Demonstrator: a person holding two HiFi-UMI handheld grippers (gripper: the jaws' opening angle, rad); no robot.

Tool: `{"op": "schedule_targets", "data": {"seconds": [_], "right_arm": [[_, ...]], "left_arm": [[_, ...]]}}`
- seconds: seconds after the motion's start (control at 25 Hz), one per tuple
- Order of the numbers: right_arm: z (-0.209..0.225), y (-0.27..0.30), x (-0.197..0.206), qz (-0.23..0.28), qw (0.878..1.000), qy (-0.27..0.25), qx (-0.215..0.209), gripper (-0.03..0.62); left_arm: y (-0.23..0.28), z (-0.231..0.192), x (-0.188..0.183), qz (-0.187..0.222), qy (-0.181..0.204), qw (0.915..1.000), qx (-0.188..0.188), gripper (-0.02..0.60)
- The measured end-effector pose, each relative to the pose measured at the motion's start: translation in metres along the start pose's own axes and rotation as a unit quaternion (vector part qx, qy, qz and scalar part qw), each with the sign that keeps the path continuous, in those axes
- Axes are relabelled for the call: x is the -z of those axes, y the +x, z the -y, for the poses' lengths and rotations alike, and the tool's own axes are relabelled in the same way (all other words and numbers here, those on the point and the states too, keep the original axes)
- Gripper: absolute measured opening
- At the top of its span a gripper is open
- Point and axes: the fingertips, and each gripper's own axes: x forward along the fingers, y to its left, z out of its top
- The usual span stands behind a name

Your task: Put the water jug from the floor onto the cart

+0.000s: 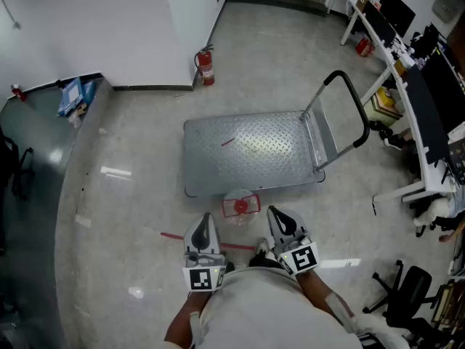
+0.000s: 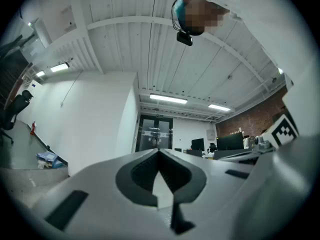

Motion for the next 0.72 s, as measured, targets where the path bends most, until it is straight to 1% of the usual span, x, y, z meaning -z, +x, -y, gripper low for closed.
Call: {"op": "schedule_targets", "data": {"seconds": [0.32, 0.72], "right_arm": [[-0.001, 0.003, 0.0, 0.0, 1.0, 0.002, -0.001, 0.011], [0.004, 0.012, 0.01, -0.007, 1.0, 0.006, 0.001, 0.011]], "left_arm": [[0.001, -0.001, -0.002, 0.003, 0.003, 1.0, 0.003, 0.003], [0.003, -0.004, 0.002, -0.004, 0.004, 1.0, 0.001, 0.003]]}}
